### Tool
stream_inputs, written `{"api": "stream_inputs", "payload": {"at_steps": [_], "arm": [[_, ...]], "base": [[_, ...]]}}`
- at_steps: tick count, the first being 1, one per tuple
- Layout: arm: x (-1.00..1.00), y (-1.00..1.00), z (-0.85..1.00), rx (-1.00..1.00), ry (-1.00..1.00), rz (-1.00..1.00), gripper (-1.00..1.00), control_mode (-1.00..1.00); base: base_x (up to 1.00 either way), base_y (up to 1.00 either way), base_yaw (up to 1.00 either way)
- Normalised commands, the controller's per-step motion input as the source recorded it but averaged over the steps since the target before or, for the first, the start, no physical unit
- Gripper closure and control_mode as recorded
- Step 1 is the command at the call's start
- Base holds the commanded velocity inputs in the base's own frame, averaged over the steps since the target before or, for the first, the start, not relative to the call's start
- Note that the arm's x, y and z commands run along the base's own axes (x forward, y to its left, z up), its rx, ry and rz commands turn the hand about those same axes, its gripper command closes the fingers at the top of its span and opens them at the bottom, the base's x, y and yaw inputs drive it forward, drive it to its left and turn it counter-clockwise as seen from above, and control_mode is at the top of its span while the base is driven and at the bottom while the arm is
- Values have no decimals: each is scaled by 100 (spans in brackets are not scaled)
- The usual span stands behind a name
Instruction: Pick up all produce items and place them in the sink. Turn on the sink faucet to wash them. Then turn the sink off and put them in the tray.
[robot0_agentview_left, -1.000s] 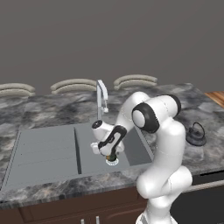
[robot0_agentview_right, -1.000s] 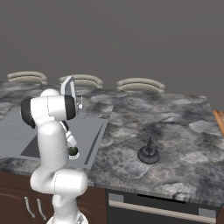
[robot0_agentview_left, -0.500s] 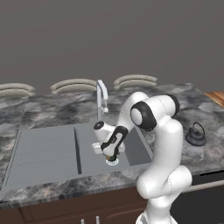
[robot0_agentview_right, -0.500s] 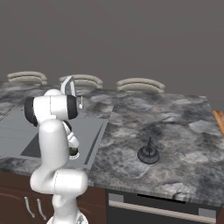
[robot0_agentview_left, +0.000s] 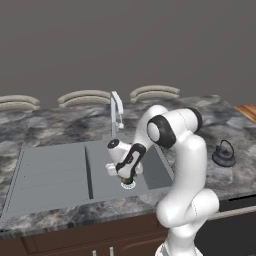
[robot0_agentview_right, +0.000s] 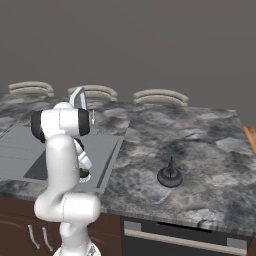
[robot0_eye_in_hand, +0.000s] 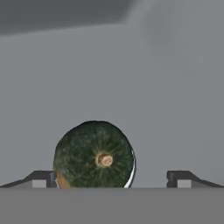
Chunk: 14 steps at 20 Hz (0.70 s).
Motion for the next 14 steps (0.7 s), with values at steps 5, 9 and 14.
{"api": "stream_inputs", "payload": {"at_steps": [5,9,14], "arm": [[0,-7,-16,0,0,0,-100,-100],[1,-2,-13,0,0,0,-100,-100],[1,0,-14,0,0,0,-100,-100]], "base": [[0,0,0],[0,0,0],[0,0,0]]}}
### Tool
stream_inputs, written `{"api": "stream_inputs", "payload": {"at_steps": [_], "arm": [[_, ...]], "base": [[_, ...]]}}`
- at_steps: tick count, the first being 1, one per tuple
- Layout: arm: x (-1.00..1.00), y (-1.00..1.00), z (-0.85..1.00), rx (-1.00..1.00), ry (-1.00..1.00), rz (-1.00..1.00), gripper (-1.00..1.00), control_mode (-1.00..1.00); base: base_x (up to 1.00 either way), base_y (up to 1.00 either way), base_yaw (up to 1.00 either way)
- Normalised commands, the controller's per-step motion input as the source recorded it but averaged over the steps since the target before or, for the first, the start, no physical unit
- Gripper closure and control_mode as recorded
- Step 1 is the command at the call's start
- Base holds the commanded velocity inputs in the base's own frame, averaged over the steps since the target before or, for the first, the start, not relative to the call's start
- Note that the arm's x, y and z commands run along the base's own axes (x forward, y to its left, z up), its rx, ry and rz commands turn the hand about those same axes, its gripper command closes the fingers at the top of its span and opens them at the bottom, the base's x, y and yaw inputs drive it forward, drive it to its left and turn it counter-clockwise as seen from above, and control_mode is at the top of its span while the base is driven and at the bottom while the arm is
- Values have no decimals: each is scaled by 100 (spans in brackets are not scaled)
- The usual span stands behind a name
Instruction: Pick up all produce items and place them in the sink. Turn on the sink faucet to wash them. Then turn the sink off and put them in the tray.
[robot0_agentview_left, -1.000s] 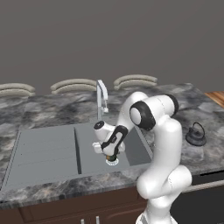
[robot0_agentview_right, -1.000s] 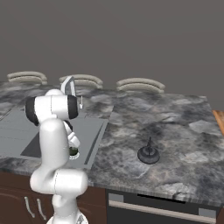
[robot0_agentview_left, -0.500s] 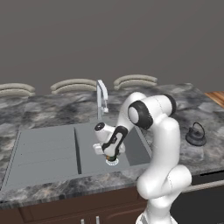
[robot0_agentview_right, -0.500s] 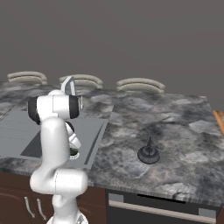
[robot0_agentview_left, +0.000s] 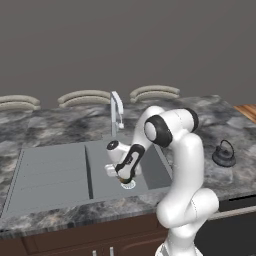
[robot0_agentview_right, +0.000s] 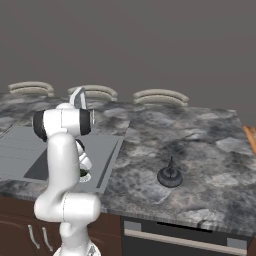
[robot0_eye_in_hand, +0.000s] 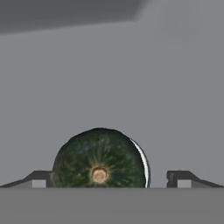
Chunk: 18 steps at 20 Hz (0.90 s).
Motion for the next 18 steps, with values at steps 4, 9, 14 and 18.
{"api": "stream_inputs", "payload": {"at_steps": [4,9,14,18], "arm": [[0,0,-21,0,0,0,-100,-100],[0,-5,-27,0,0,0,-100,-100],[-2,-9,-30,0,0,0,-100,-100],[-16,-7,-25,0,0,0,-100,-100]], "base": [[0,0,0],[0,0,0],[0,0,0],[0,0,0]]}}
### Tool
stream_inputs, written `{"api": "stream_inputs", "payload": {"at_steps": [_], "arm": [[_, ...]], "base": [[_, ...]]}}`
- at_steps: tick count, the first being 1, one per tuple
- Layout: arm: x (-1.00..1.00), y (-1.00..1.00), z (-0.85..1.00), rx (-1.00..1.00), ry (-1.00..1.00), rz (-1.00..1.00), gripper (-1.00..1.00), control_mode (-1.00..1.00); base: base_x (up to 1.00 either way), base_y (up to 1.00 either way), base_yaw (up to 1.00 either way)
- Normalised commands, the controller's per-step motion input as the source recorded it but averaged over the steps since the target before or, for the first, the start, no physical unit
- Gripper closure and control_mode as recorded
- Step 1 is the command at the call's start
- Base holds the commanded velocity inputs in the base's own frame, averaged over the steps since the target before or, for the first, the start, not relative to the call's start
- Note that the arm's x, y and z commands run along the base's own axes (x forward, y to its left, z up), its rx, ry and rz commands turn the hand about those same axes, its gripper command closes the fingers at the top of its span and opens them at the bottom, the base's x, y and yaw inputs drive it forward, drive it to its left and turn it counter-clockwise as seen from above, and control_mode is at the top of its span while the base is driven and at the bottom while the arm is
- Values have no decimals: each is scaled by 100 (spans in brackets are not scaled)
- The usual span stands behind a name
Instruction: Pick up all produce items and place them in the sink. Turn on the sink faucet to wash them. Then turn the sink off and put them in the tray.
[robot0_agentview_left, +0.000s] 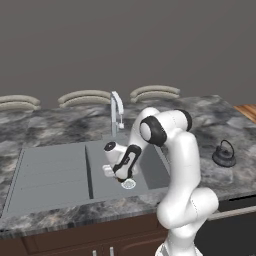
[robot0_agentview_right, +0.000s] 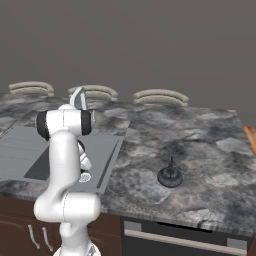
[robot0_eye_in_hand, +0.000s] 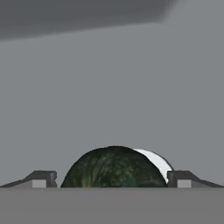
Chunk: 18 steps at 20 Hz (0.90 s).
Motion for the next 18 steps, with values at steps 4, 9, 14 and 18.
{"api": "stream_inputs", "payload": {"at_steps": [4,9,14,18], "arm": [[0,0,-21,0,0,0,100,-100],[-2,0,-11,0,0,0,100,-100],[-34,0,14,0,-6,-1,100,-100],[-51,0,63,0,-9,-8,100,-100]], "base": [[0,0,0],[0,0,0],[0,0,0],[0,0,0]]}}
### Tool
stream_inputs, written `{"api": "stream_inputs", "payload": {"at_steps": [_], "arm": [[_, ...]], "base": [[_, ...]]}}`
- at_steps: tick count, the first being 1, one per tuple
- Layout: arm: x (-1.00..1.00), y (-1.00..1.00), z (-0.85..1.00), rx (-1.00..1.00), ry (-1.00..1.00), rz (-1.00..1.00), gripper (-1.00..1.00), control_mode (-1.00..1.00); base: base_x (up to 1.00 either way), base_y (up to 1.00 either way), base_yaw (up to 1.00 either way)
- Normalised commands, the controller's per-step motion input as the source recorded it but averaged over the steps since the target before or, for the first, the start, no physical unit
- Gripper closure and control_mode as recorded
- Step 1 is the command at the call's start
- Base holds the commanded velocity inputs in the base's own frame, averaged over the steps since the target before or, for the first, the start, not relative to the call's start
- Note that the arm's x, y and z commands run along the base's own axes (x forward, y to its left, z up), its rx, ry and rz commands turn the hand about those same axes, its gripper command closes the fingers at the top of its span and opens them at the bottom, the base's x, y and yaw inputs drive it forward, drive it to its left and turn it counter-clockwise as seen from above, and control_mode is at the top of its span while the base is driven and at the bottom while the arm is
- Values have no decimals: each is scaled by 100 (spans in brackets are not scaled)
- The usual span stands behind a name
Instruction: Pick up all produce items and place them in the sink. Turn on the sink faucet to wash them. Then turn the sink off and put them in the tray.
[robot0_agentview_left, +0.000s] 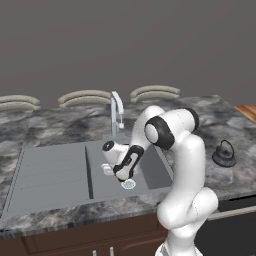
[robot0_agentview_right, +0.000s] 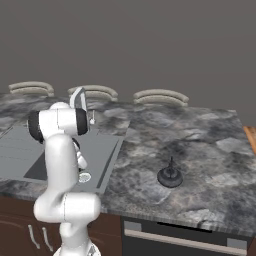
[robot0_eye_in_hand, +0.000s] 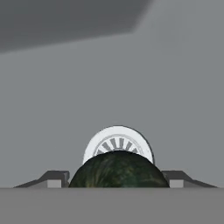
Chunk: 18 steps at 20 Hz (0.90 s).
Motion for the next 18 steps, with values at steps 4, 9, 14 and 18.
{"api": "stream_inputs", "payload": {"at_steps": [4,9,14,18], "arm": [[-40,0,84,1,-4,-9,100,-100],[-31,0,97,2,-5,-7,100,-100],[-29,0,97,0,-4,-3,100,-100],[-33,0,87,0,-1,-1,100,-100]], "base": [[0,0,0],[0,0,0],[0,0,0],[0,0,0]]}}
